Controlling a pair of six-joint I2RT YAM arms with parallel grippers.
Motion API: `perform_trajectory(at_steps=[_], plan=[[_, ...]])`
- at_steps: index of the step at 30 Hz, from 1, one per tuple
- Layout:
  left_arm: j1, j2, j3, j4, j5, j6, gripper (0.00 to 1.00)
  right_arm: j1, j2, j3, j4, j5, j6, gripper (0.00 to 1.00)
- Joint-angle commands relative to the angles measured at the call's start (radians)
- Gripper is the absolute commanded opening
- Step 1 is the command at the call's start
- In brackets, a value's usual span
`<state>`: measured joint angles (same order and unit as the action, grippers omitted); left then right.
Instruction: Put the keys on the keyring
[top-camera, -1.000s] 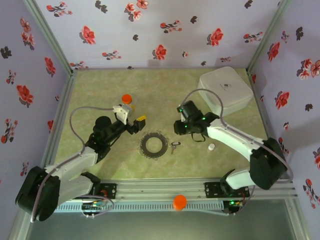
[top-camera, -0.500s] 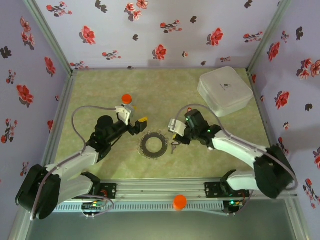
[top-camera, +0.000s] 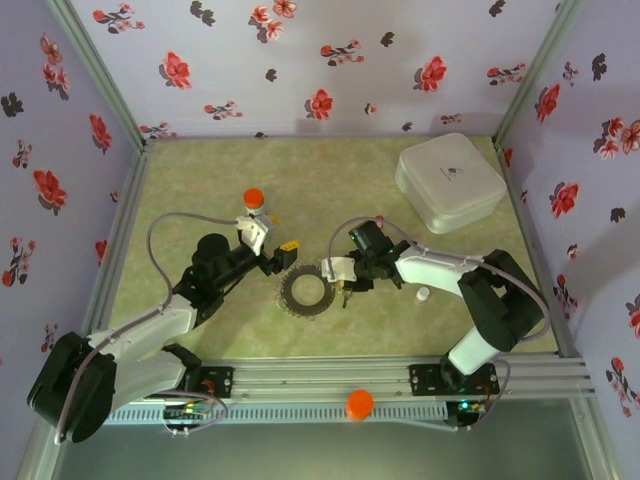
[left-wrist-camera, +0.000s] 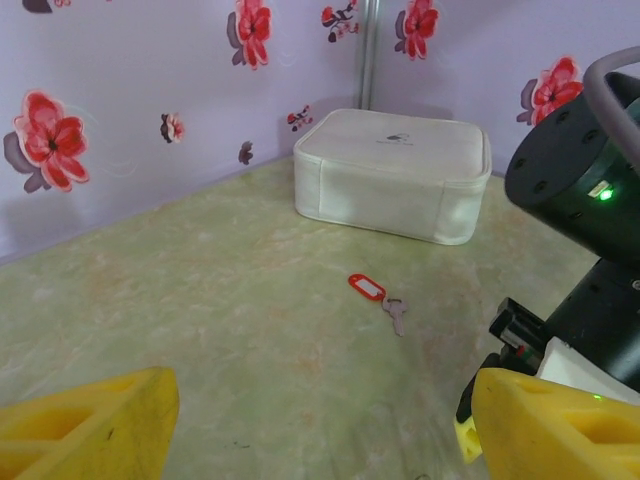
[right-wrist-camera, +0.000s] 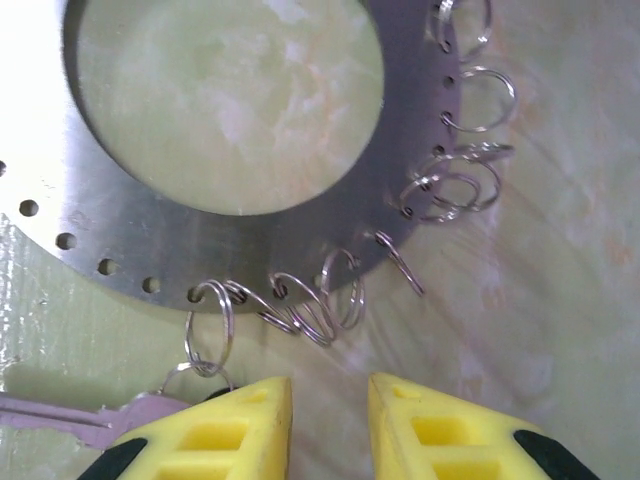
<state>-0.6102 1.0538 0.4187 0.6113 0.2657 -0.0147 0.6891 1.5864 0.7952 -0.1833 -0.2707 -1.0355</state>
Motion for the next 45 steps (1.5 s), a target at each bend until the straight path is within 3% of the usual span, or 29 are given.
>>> perform_trajectory(at_steps=[1, 12, 23, 30, 45], plan=[[-0.008, -0.036, 0.029, -0.01, -0.009, 0.04, 0.78, 0.015, 0.021, 0.031, 0.001, -0.03, -0.072, 0.27], [-0.008, -0.048, 0.023, -0.013, -0.025, 0.052, 0.78, 0.03, 0.046, 0.047, -0.007, 0.0, -0.109, 0.29], [-0.017, -0.019, 0.023, -0.005, -0.023, 0.043, 0.78, 0.048, 0.043, 0.045, -0.04, -0.017, -0.119, 0.23], [-0.021, 0.0, 0.026, 0.004, -0.019, 0.033, 0.78, 0.059, 0.038, 0.059, -0.135, 0.013, -0.157, 0.21], [-0.025, 0.006, 0.026, 0.004, -0.019, 0.04, 0.78, 0.078, 0.0, 0.053, -0.148, 0.077, -0.199, 0.22]])
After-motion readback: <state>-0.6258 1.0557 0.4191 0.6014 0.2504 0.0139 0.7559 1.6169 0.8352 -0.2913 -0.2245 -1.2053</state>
